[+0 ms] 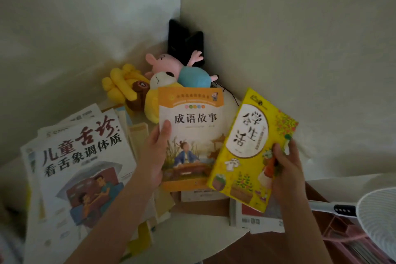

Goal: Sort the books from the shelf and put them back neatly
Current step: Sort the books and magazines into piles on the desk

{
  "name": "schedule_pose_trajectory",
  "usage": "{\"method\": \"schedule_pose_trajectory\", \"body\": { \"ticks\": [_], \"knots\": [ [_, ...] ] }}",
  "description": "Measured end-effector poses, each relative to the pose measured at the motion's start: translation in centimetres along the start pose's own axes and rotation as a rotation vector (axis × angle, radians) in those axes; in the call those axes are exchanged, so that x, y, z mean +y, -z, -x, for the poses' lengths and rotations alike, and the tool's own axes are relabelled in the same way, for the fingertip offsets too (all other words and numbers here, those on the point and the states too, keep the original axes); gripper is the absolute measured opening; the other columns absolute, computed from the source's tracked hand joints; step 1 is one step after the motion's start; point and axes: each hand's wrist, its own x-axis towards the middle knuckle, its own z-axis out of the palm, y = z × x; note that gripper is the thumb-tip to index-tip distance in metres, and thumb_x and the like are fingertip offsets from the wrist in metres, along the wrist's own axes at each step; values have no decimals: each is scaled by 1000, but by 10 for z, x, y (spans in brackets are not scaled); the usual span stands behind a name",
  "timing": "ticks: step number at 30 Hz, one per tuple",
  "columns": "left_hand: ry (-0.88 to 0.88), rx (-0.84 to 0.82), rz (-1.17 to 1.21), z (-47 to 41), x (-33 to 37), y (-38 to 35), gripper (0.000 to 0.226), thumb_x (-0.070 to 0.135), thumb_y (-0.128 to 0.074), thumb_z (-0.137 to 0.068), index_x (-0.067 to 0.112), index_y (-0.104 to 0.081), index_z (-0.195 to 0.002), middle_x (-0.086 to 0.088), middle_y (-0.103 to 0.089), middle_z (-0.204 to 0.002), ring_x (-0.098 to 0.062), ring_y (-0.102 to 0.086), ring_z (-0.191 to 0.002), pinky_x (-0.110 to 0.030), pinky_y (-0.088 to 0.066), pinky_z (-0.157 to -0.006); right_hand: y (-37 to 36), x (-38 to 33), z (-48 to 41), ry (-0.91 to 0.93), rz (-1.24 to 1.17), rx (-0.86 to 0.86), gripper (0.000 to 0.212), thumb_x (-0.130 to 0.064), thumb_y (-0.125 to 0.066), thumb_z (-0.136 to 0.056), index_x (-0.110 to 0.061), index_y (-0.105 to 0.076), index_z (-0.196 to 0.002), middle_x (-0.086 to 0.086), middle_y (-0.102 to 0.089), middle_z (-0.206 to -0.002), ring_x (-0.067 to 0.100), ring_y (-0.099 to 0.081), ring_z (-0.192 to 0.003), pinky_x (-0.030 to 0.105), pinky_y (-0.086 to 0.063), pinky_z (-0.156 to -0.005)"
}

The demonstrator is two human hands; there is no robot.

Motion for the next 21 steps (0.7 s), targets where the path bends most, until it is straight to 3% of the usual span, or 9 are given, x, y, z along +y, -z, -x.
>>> {"method": "schedule_pose_trajectory", "body": {
  "ticks": [4,6,8,10,12,15,17,19,21],
  "knots": [
    [57,-128,-67,8,0,-8,54,61,-52,-82,34,-55,-129,11,-61,-129,-12,-56,-121,-44,-38,-109,-13,-3,-1,-69,-40,-141,40,-16,-54,-89,-25,-53,-129,5,-70,-104,21,-69,-84,36,-59,-68],
    [114,-162,-63,15,-3,-16,36,54,-47,-89,36,-62,-115,9,-71,-110,-15,-66,-105,-44,-47,-100,-29,6,-3,-65,89,-192,43,-20,-56,-89,-32,-48,-129,7,-69,-105,23,-68,-85,39,-59,-73],
    [199,-207,-33,22,-7,-22,40,54,-34,-94,34,-63,-114,5,-73,-105,-16,-69,-98,-38,-53,-91,-43,19,-2,-46,247,-217,39,-20,-52,-93,-35,-42,-127,4,-70,-99,16,-69,-76,35,-59,-67],
    [168,-186,-91,26,-11,-24,41,52,-28,-96,32,-57,-120,12,-67,-112,-7,-65,-98,-17,-52,-87,-50,32,-2,-27,298,-216,35,-17,-50,-96,-32,-38,-126,0,-71,-88,14,-66,-66,28,-56,-58],
    [16,-201,-272,25,-12,-21,23,33,-44,-98,34,-46,-120,24,-59,-104,4,-58,-96,-1,-45,-70,-51,38,0,45,319,-196,36,-17,-52,-96,-36,-38,-122,2,-69,-85,21,-62,-67,29,-55,-56],
    [-79,-226,-424,13,-22,-11,51,11,-65,-88,33,-39,-127,25,-56,-107,14,-58,-93,-2,-45,-68,-55,37,2,219,356,-191,46,-6,-55,-93,-30,-38,-128,-5,-70,-84,13,-63,-69,25,-55,-59],
    [-80,-147,-515,5,-28,-7,51,7,-63,-89,22,-42,-134,15,-56,-109,7,-57,-97,1,-41,-66,-55,41,-4,284,421,-212,43,2,-56,-91,-34,-51,-113,-8,-70,-87,11,-65,-76,28,-55,-66],
    [-47,-42,-617,-1,-37,-7,44,5,-59,-91,9,-45,-132,9,-54,-102,-1,-56,-91,0,-39,-61,-51,53,-9,272,555,-216,34,-1,-57,-92,-34,-54,-98,-6,-67,-86,12,-65,-82,34,-52,-74],
    [46,-4,-645,-5,-49,-10,27,-2,-58,-89,3,-48,-113,3,-54,-97,-10,-55,-90,-7,-40,-59,-42,70,-7,198,682,-221,27,-8,-55,-95,-25,-48,-114,-5,-63,-91,3,-63,-83,32,-49,-76]
  ]
}}
